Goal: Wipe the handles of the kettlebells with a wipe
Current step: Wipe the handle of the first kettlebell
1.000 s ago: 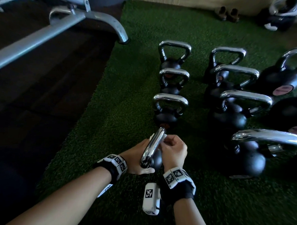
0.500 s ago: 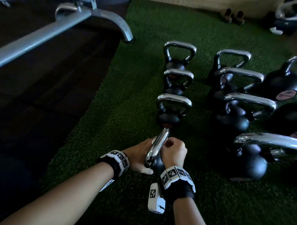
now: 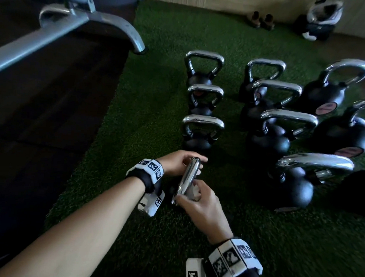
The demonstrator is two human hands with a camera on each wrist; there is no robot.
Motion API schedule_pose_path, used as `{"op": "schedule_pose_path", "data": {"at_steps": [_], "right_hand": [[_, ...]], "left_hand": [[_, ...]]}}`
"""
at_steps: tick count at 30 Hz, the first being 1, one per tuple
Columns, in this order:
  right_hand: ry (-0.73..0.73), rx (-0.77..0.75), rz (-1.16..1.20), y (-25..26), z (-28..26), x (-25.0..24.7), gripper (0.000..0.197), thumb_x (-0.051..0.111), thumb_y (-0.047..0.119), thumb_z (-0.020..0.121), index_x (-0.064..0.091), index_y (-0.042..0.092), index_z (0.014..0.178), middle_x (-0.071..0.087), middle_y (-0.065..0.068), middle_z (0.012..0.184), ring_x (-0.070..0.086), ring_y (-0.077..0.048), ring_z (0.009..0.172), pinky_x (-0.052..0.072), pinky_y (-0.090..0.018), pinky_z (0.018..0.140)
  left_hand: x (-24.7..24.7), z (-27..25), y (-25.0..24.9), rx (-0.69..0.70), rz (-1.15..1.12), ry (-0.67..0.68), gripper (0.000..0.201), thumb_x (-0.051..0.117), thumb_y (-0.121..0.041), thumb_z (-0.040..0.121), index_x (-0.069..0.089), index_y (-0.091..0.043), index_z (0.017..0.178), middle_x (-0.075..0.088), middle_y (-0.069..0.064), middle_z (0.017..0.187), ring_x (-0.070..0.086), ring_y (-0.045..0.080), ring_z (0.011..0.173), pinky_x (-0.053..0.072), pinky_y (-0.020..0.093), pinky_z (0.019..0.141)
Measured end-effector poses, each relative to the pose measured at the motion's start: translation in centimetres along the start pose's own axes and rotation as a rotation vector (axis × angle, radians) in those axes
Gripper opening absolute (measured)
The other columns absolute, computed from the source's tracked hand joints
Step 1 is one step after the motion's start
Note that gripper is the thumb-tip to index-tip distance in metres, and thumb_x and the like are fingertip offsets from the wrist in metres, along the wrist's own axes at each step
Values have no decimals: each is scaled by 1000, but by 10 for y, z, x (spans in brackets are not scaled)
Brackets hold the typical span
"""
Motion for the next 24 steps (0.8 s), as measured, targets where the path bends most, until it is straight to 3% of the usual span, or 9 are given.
{"op": "schedule_pose_path", "data": {"at_steps": [3, 7, 9, 11, 14, 17, 19, 21, 24], "right_hand": [[-84, -42, -175, 10, -3, -2, 42, 89, 49, 66, 66, 29, 95, 70, 11, 86, 64, -1, 78, 46, -9, 63], [-143, -126, -308, 21, -6, -14, 27, 87, 43, 68, 73, 26, 83, 70, 12, 75, 63, 1, 78, 46, -12, 64], [-160, -167, -370, 26, -8, -30, 21, 86, 32, 70, 77, 29, 90, 69, 14, 75, 62, 2, 83, 47, -13, 68], [-160, -197, -439, 23, -4, -49, 30, 85, 25, 72, 78, 32, 100, 69, 12, 82, 63, -1, 82, 47, -15, 74], [-181, -263, -517, 12, 9, -72, 45, 88, 22, 73, 77, 31, 115, 71, 10, 99, 67, -6, 93, 46, -15, 86], [-202, -299, -532, 3, 20, -83, 49, 88, 14, 74, 76, 22, 121, 73, 7, 111, 69, -11, 101, 48, -18, 94], [-221, -321, -533, 1, 28, -86, 49, 87, 12, 76, 75, 19, 122, 72, 6, 116, 68, -12, 105, 47, -18, 96], [-222, -337, -549, 0, 33, -84, 48, 87, 12, 76, 75, 18, 122, 72, 6, 116, 68, -11, 105, 46, -16, 96], [-231, -339, -551, 1, 33, -80, 46, 87, 12, 76, 75, 14, 121, 73, 3, 115, 69, -13, 104, 46, -17, 95]], "left_hand": [[-5, 5, -5, 25, 159, -74, 17, 78, -35, 89, 74, -39, 105, 78, -11, 99, 72, 2, 92, 54, 19, 80], [-17, -5, 14, -3, 116, -240, 11, 75, -31, 91, 71, -39, 98, 75, -20, 88, 68, -4, 77, 52, 28, 72], [-25, -17, 28, -43, 40, -366, 18, 73, -22, 90, 71, -38, 97, 75, -16, 90, 71, 3, 84, 53, 31, 71], [-23, -33, 39, -87, -144, -465, 21, 76, -15, 86, 72, -35, 92, 75, -10, 90, 74, 14, 91, 64, 40, 71], [-8, -56, 48, -124, -327, -554, 19, 83, -15, 81, 71, -29, 86, 76, -2, 88, 75, 21, 92, 66, 46, 68], [9, -75, 50, -66, -274, -647, 23, 90, -33, 74, 69, -28, 81, 75, -4, 79, 76, 18, 80, 66, 42, 66], [16, -85, 49, -45, -172, -712, 27, 91, -43, 70, 69, -28, 79, 75, -11, 75, 73, 9, 72, 63, 30, 69], [17, -91, 45, -37, -122, -773, 26, 92, -40, 70, 71, -27, 77, 75, -17, 76, 71, 1, 70, 56, 17, 68], [12, -89, 40, 22, -127, -747, 21, 93, -32, 72, 77, -23, 81, 77, -19, 80, 72, -1, 72, 52, 9, 67]]}}
Point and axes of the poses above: each hand's wrist, its own z-axis towards the middle knuckle, its own x-axis out of the palm, y = z × x, the point moved 6 cm from there along z, towards the middle knuckle
